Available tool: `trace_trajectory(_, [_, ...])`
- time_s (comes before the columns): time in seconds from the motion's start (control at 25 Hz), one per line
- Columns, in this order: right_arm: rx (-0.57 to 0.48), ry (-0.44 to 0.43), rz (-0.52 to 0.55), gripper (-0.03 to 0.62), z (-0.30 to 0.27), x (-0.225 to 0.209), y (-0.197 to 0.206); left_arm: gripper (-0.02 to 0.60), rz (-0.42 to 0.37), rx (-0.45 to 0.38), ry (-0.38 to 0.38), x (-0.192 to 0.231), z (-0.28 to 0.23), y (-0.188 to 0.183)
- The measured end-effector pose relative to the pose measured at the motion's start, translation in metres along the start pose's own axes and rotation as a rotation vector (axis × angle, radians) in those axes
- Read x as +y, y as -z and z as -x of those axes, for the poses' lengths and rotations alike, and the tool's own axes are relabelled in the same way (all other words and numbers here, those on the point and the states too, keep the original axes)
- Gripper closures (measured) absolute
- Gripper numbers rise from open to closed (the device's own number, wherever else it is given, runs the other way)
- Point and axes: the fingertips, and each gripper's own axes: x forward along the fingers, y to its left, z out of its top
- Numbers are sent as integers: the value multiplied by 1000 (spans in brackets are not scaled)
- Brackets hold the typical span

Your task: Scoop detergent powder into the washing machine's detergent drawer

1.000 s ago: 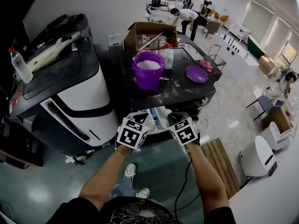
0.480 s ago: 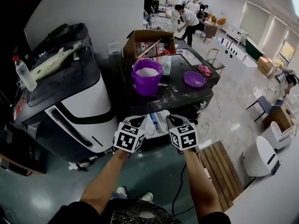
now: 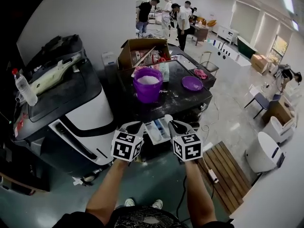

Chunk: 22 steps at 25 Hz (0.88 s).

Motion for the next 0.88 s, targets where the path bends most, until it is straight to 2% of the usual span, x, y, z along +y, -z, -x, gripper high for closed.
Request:
trace_trajectory(0.36, [-72,71,-65,557,26,17,-24,581,-14,-81,14,20,31,-24])
trace_trajectory(0.56, [-123,145,-66,559,39,16,-40,581,-16,-114,39,22,35,-37])
trace_trajectory(0.88, [-142,167,-47,559,47,17,-52,581,-40,-141,68,14,34,-49])
